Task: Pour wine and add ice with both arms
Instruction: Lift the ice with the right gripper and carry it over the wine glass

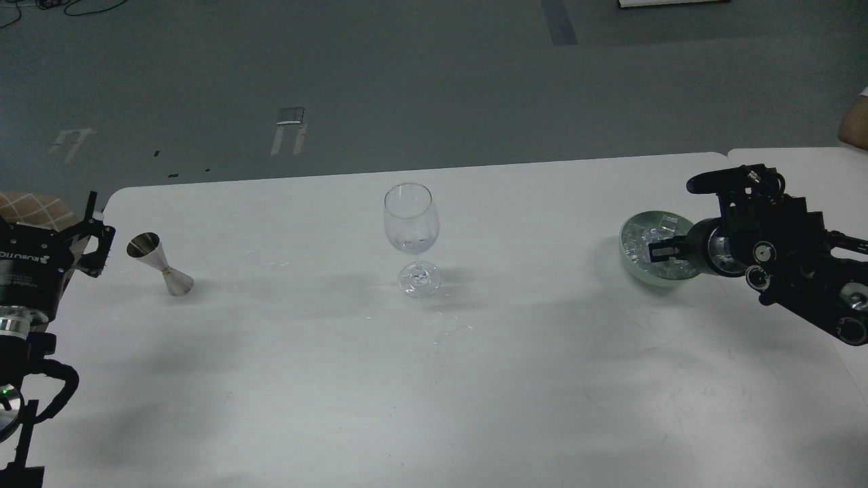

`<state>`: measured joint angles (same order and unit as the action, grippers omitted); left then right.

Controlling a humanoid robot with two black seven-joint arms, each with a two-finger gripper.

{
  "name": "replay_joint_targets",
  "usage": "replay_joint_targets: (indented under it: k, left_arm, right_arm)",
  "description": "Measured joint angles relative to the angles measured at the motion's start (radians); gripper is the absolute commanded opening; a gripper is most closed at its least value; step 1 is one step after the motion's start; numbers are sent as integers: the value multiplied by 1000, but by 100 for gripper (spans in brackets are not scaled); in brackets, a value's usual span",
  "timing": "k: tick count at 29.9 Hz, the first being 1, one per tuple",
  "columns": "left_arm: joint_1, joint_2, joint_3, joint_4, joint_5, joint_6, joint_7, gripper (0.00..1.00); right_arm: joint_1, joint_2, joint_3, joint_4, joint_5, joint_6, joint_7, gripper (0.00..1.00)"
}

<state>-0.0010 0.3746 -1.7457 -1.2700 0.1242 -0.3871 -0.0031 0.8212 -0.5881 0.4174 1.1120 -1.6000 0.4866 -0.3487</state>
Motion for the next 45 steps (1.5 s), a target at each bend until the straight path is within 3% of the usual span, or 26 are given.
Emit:
replay_joint_targets:
  k: [11, 18, 25, 33, 37, 45]
  left_arm:
    - [-5, 3, 2, 0, 0, 3, 0, 98]
    - [-8, 4, 2, -2, 1, 8, 2, 98]
    - [-8, 11, 1, -3, 1, 10, 3, 98]
    - [1, 15, -7, -2, 0, 7, 5, 98]
    - [6, 15, -14, -2, 0, 5, 3, 98]
    - [9, 18, -32, 0, 0, 2, 9, 98]
  right_arm:
    - [5, -91, 143, 216, 2, 2, -1, 15]
    - [2, -79, 246, 368, 2, 2, -1, 15]
    - [52, 51, 263, 447, 1, 2, -64, 14]
    - [136, 282, 261, 448, -2, 2, -131, 14]
    - [150, 386, 254, 433, -8, 2, -139, 14]
    - [151, 451, 247, 335, -22, 2, -140, 13]
